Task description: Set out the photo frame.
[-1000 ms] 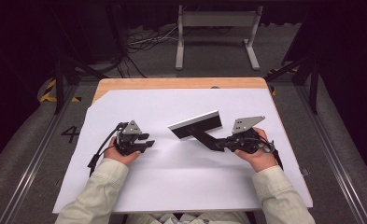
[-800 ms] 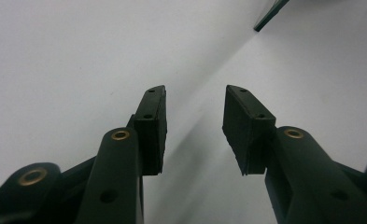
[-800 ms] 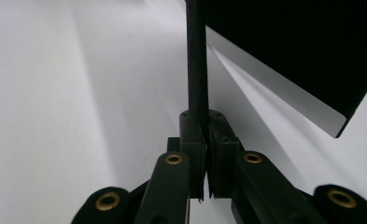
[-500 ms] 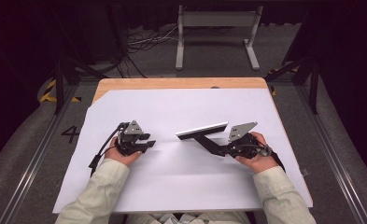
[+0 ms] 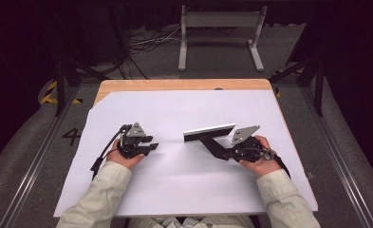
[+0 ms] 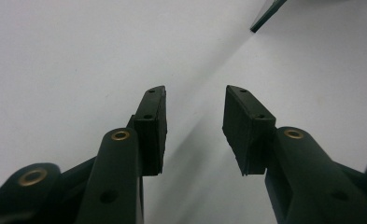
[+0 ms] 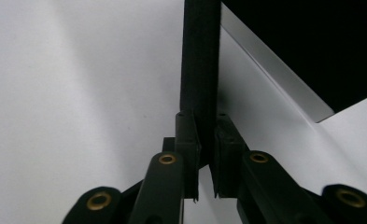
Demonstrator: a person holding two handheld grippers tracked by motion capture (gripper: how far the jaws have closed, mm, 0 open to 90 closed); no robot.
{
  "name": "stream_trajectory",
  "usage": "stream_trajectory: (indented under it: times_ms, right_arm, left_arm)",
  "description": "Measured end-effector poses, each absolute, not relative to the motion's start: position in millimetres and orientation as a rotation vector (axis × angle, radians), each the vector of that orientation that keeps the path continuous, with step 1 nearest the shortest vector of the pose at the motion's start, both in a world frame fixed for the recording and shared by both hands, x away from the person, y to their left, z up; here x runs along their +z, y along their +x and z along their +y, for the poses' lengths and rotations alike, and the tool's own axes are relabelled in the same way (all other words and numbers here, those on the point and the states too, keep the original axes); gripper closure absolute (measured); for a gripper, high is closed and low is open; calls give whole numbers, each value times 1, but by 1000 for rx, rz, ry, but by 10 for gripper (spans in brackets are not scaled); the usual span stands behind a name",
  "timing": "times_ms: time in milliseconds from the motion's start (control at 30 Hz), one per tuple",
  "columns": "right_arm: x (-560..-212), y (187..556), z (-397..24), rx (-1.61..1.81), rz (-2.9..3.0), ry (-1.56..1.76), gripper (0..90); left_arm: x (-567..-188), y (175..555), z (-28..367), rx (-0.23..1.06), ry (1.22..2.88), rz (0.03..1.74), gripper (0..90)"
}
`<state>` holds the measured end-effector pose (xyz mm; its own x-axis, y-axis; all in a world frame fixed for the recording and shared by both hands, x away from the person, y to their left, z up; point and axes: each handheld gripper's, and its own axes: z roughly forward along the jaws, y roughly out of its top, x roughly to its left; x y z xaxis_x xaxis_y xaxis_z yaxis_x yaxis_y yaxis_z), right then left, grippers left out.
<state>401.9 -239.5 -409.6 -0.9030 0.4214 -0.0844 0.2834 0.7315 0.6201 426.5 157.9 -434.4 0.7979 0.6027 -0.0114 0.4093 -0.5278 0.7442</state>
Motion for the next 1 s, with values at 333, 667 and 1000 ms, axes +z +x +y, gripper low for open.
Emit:
stream_trajectory:
  times_ms: [333, 667, 1000]
  right_arm:
    - [-409, 402, -242, 919, 2699, 623, 737]
    - [-403, 397, -251, 982, 2668, 647, 684]
    - [-383, 383, -273, 1045, 2581, 649, 724]
  left_arm:
    - [-434, 427, 157, 317, 2204, 739, 601]
    - [-428, 429, 150, 263, 2149, 738, 599]
    - [-422, 428, 132, 276, 2122, 695, 670]
